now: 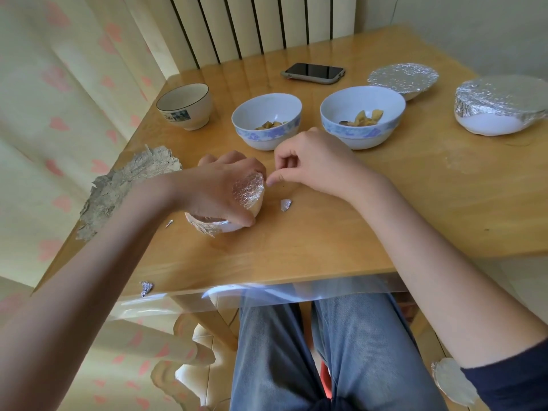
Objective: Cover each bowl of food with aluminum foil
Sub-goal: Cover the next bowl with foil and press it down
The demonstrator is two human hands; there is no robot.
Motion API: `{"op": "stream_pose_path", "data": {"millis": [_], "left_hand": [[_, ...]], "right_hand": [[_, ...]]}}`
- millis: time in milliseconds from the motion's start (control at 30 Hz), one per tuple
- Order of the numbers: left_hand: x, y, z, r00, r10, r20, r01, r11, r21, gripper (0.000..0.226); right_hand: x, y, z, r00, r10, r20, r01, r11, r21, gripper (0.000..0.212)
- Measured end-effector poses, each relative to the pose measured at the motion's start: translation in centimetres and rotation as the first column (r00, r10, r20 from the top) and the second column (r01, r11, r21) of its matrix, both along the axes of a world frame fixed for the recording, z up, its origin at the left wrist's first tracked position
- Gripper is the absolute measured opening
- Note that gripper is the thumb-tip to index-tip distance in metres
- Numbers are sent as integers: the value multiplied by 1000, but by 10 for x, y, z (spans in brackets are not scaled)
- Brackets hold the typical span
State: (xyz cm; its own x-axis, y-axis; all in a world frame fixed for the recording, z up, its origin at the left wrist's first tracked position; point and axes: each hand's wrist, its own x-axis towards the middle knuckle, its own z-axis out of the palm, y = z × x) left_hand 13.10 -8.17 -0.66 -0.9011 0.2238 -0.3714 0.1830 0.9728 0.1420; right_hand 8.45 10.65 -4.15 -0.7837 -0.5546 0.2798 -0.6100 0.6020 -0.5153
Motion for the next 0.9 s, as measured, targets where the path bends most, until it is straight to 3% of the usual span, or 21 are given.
{"op": "stream_pose_path", "data": {"millis": [133, 233, 400, 500, 700, 900], "left_hand": [[6, 0, -3, 998, 67, 9, -66, 992, -105, 120], [6, -9, 2, 1000, 9, 9, -8, 992, -123, 133], [1, -21, 4, 994, -82, 77, 83, 997, -7, 108], [-1, -23, 0, 993, -98, 59, 96, 995, 37, 105], [2, -21, -1, 995, -86, 46, 83, 994, 66, 91], [3, -18, 2, 995, -90, 46, 87, 994, 73, 87]], "right_hand": [[18, 6, -9, 999, -5, 46, 6, 1000, -26, 21], [32, -1, -13, 999, -12, 49, 11, 1000, 19, 36], [37, -13, -18, 997, -76, -1, 76, 997, 0, 43], [33, -15, -21, 994, -75, 74, 81, 994, -74, 41], [16, -15, -23, 961, 116, 252, -57, 972, -228, 25], [2, -16, -1, 949, 175, 261, -154, 983, -99, 22]]}}
